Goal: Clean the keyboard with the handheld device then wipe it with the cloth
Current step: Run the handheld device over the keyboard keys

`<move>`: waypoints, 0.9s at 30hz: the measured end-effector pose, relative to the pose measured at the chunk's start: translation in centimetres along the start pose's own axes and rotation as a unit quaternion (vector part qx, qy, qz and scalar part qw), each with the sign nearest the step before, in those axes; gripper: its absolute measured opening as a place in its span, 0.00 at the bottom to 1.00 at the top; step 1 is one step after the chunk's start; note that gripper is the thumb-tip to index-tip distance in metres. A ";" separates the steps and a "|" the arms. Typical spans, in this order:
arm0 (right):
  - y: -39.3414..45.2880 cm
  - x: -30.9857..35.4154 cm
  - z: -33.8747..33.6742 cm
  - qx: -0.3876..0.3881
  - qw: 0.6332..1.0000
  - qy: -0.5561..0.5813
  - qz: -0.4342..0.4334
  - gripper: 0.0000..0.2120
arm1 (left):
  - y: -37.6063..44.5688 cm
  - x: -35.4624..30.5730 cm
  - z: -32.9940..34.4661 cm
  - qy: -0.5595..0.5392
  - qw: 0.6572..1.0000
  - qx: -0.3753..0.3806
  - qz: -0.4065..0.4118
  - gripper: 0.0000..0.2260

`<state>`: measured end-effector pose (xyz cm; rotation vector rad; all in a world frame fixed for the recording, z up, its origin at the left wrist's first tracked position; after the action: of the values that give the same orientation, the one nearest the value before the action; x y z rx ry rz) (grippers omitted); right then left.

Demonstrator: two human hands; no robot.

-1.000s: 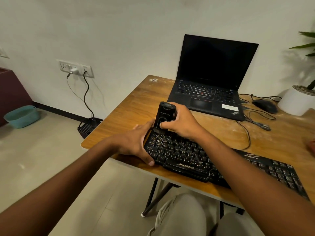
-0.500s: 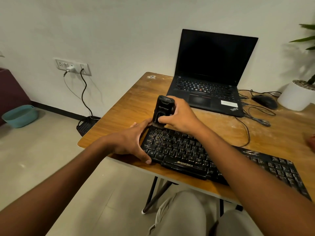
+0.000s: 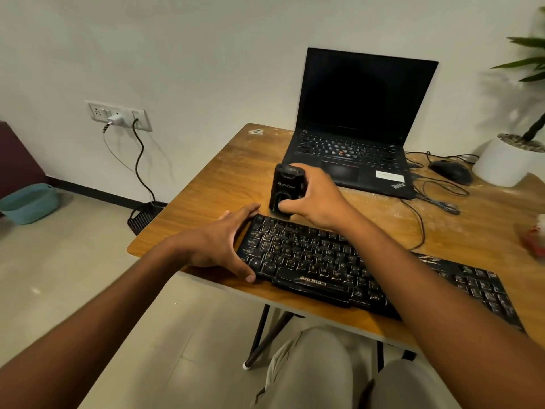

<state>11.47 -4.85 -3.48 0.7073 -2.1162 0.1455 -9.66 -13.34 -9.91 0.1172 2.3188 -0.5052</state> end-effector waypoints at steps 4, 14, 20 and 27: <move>-0.1 -0.7 2.3 0.006 0.999 0.046 0.014 0.25 | -0.1 0.0 0.1 -0.006 1.000 0.003 0.005 0.66; 0.2 0.3 -2.8 0.101 0.990 -0.103 0.002 0.19 | -0.3 -0.3 -0.1 0.006 1.000 0.004 -0.012 0.67; 0.7 -0.3 1.7 0.020 0.999 0.042 0.013 0.20 | -0.3 -0.3 0.0 -0.004 1.000 -0.001 -0.009 0.66; -0.9 -0.5 -1.8 0.093 0.991 -0.095 0.012 0.17 | 0.1 0.1 0.1 -0.012 1.000 0.005 -0.008 0.67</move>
<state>13.46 -4.71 -2.89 0.8330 -2.3139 0.3014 -9.62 -13.34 -10.04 0.0978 2.2947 -0.5243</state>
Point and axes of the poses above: each hand's wrist, its own y-axis towards the middle knuckle, its own z-axis out of the palm, x = y × z, the point moved 2 cm from there along y, towards the middle knuckle, and after that the axes turned 1 degree about x, right-handed, at the moved point
